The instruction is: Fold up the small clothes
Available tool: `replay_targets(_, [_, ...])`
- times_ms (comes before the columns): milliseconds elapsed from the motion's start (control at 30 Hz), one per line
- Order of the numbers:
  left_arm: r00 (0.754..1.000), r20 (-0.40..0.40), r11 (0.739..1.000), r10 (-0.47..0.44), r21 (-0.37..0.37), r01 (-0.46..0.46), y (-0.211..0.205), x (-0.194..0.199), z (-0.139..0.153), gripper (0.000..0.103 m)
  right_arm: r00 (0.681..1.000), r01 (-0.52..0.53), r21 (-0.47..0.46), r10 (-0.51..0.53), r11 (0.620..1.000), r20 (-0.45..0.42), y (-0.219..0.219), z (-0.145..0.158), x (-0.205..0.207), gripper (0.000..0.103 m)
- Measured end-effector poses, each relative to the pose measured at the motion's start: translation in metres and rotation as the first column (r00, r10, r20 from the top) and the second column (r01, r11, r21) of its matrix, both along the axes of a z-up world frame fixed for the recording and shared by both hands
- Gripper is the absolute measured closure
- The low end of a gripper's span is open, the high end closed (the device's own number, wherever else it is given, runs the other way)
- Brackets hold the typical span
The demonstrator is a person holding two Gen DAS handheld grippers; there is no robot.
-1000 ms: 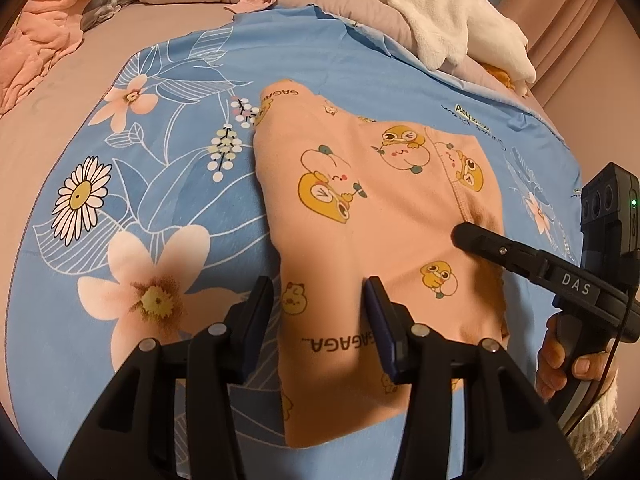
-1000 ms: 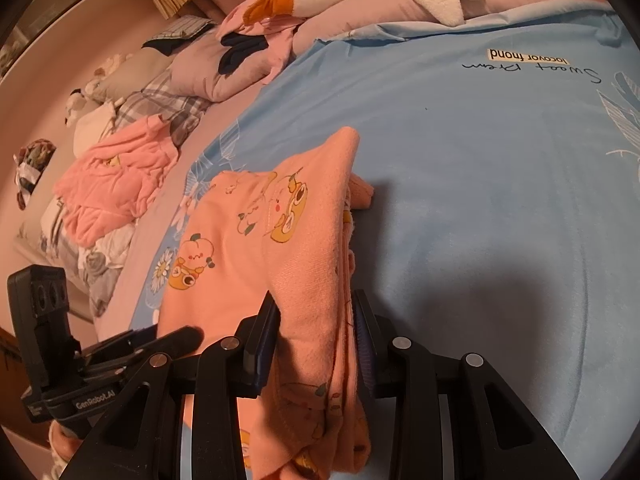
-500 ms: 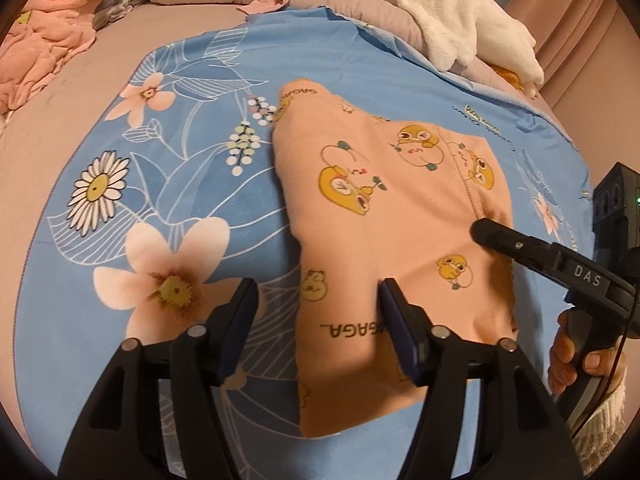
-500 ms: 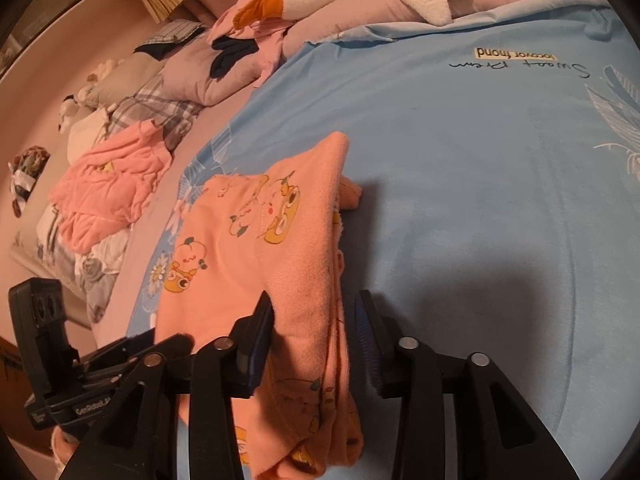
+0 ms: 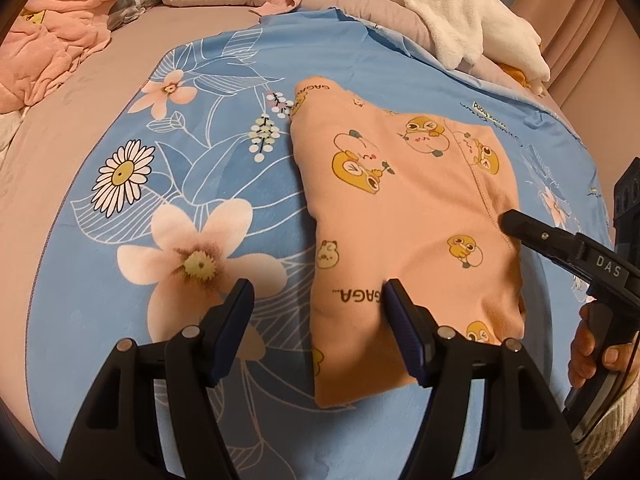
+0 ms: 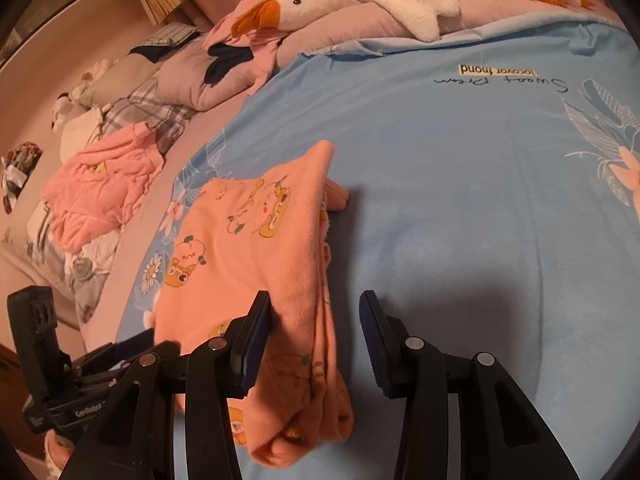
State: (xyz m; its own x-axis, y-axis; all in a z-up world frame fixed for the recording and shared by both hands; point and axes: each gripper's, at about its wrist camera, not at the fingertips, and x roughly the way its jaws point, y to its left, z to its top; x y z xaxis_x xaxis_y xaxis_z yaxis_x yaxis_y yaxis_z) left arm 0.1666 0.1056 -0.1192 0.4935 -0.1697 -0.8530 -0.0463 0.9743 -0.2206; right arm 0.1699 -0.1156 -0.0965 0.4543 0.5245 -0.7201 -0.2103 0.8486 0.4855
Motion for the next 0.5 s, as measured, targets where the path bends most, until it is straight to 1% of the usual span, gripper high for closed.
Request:
replay_targets(133, [1.000,0.002,1.000,0.002,0.008,-0.002,-0.001,-0.002,0.001,0.037,1.000,-0.010,-0.002,0.010,1.000,0.015,-0.001,0.003,-0.005,0.059])
replay_targets(267, [1.000,0.003,1.000,0.007,0.017,-0.007,-0.002,-0.007,0.001,0.037,0.999,-0.037,-0.024,0.037,0.999,0.035,0.003,0.007,-0.012,0.059])
replay_targets(400, [1.000,-0.008,1.000,0.012,0.020,-0.012,-0.003,-0.012,-0.002,0.037,0.994,-0.100,-0.024,0.101,0.995,0.051,0.010,0.007,-0.019,0.059])
replay_targets(500, [1.000,-0.022,1.000,0.016,0.020,-0.015,-0.004,-0.015,-0.006,0.037,0.991,-0.128,-0.071,0.131,0.989,0.040,0.018,0.002,-0.020,0.059])
